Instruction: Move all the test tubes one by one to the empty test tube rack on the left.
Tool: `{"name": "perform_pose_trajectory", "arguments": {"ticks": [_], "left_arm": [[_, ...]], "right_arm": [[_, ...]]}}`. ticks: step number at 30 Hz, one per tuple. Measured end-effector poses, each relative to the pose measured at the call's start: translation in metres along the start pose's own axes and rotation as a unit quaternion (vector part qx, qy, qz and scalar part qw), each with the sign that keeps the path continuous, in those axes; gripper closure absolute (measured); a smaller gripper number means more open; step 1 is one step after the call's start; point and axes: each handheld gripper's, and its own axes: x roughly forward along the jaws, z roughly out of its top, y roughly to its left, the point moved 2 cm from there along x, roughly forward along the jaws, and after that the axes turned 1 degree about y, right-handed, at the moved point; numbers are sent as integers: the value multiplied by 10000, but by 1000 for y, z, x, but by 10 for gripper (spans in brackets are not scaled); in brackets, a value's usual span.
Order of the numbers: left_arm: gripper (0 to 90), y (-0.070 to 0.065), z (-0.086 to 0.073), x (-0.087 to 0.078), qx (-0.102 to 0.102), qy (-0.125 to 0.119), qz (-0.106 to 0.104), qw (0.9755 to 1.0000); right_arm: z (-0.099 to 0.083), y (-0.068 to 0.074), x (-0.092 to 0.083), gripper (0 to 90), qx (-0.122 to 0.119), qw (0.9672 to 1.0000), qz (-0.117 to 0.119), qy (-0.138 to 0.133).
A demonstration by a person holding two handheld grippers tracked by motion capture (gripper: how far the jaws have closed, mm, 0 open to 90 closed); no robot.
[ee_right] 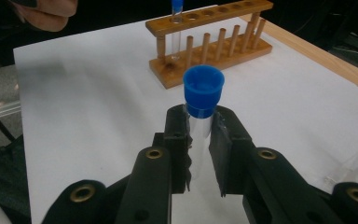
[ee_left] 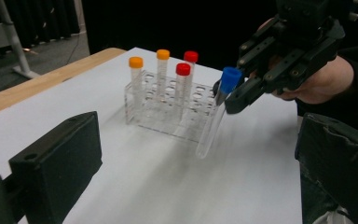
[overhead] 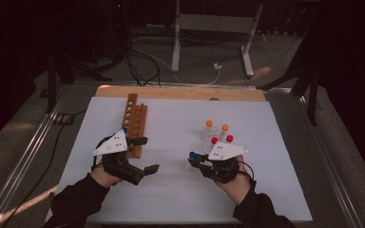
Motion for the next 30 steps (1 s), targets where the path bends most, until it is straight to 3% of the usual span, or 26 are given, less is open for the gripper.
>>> {"name": "perform_pose_trajectory", "arguments": {"ticks": [8,16,23,30], "left_arm": [[82,-6,5,13,113,39,-176,9998],[247,-14,6,26,215,47,-310,9993],[453,-21,8,40,406,110,-485,9979],[560,-27,8,54,522,176,-534,9971]], "right_arm": [[-1,6,7,769,-23,9999,121,40],[-2,13,12,769,-80,9997,234,92],[-1,17,16,769,-98,9994,321,127],[-1,18,16,769,-98,9993,348,127]]}}
